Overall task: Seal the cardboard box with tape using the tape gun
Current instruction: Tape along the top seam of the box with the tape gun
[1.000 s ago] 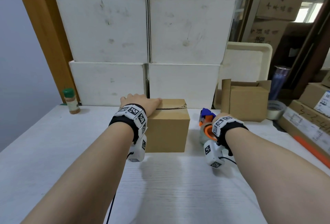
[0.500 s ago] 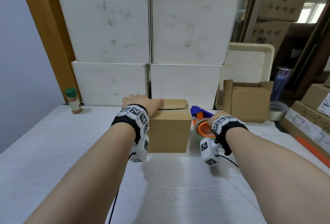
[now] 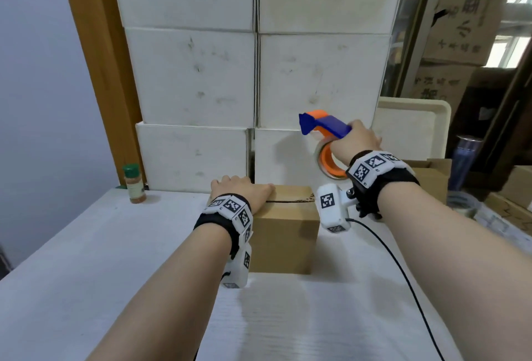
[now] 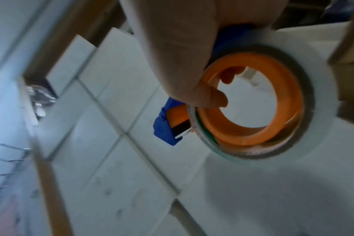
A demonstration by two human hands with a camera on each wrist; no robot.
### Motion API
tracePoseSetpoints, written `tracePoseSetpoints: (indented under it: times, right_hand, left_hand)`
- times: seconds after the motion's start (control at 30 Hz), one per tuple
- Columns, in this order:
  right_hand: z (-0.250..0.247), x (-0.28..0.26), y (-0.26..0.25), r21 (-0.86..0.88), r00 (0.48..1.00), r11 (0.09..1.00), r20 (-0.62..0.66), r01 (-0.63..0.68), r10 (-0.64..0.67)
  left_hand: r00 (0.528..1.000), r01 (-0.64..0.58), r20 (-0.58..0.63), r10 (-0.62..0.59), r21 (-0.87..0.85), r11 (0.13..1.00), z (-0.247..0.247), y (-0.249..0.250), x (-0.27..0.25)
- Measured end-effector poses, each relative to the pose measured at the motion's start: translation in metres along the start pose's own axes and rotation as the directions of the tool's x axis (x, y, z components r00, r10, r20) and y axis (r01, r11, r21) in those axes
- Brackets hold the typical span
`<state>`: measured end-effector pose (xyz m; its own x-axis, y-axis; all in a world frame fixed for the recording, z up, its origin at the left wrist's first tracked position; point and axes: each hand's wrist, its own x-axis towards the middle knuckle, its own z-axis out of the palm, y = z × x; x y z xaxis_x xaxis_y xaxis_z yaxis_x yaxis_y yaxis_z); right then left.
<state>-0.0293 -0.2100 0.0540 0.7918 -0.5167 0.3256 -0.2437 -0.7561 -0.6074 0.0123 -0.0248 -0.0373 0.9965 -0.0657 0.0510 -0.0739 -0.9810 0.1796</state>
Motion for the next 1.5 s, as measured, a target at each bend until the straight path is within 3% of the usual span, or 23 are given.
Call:
tracePoseSetpoints:
  times: [0.13,0.33,0.6,0.8,0.93,1.07,1.17,1.3,1.37,1.5]
  right_hand:
    - [-0.002,-0.005,-0.035,0.077,0.972,0.973,0.071,0.217,-0.223]
    - [0.014,-0.021,-0.061,0.005,0.849,0.894,0.312,0.448,-0.427]
    - [0.023,-0.032,-0.057,-0.083,0.794,0.863,0.445,0.498,-0.415]
    - [0.030,-0.034,-0.051,-0.100,0.789,0.864,0.470,0.494,-0.396]
    - [0.034,-0.036,-0.050,-0.109,0.788,0.861,0.473,0.497,-0.395]
    - [0.034,-0.034,-0.047,-0.113,0.803,0.876,0.468,0.469,-0.369]
    - [0.033,-0.033,-0.047,-0.118,0.815,0.885,0.458,0.451,-0.354]
    - [0.033,-0.035,-0.049,-0.127,0.806,0.878,0.474,0.461,-0.354]
    - [0.034,-0.037,-0.051,-0.136,0.803,0.872,0.475,0.470,-0.358]
    - [0.035,-0.040,-0.053,-0.150,0.801,0.864,0.477,0.480,-0.362]
  left_hand:
    - [1.000,-0.006,-0.010,0.006,-0.005,1.000,-0.001,0.000,-0.001]
    - [1.000,-0.026,-0.005,0.027,0.024,0.999,-0.006,0.001,-0.006]
    - [0.998,-0.047,-0.044,0.047,0.011,0.999,-0.009,0.000,-0.010]
    - [0.995,-0.074,-0.068,0.073,-0.010,0.997,-0.009,-0.002,-0.010]
    - [0.997,-0.070,-0.022,0.068,-0.062,0.996,-0.011,-0.003,-0.010]
    - [0.983,-0.163,0.055,0.174,-0.174,0.971,-0.015,-0.014,-0.011]
    - [0.967,-0.197,0.068,0.246,-0.417,0.887,-0.023,-0.029,-0.014]
    - [0.985,-0.101,0.023,0.168,-0.720,0.687,-0.031,-0.045,-0.021]
    - [0.991,-0.091,-0.016,0.130,-0.798,0.595,-0.032,-0.049,-0.024]
    - [0.998,-0.068,-0.058,0.036,-0.843,0.534,-0.029,-0.056,-0.026]
